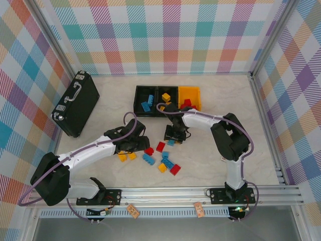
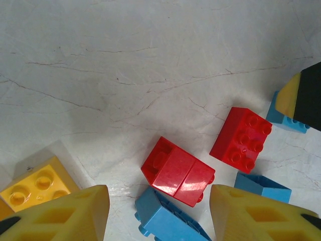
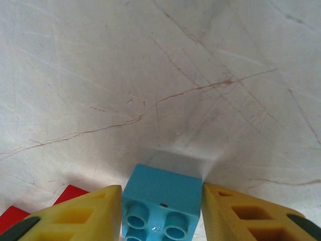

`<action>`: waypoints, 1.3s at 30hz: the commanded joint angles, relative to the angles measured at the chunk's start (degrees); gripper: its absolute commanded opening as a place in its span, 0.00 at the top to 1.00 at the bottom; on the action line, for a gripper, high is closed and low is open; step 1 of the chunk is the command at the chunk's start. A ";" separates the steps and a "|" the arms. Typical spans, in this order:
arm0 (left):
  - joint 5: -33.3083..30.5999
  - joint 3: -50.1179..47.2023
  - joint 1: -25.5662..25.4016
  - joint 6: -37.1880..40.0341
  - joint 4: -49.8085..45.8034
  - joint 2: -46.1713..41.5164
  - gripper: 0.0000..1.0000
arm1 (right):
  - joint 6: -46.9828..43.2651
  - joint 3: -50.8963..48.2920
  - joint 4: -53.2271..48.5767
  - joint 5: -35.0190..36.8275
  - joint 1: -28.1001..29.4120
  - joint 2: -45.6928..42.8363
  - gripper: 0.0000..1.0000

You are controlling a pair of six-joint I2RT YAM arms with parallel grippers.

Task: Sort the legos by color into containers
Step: Pick up the lego from the center of the table, then place the lego in the container.

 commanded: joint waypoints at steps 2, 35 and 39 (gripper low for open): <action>-0.75 -0.33 0.82 -0.86 0.84 -0.12 0.45 | -0.94 1.42 -2.65 1.71 0.38 0.87 0.61; -8.55 -6.27 3.80 -8.90 -5.61 -13.37 0.44 | -17.01 56.41 -8.93 -2.24 -0.77 22.70 0.71; -8.76 -6.87 3.94 -9.40 -6.14 -14.31 0.44 | -16.91 63.87 -8.84 -4.74 -1.46 27.57 0.71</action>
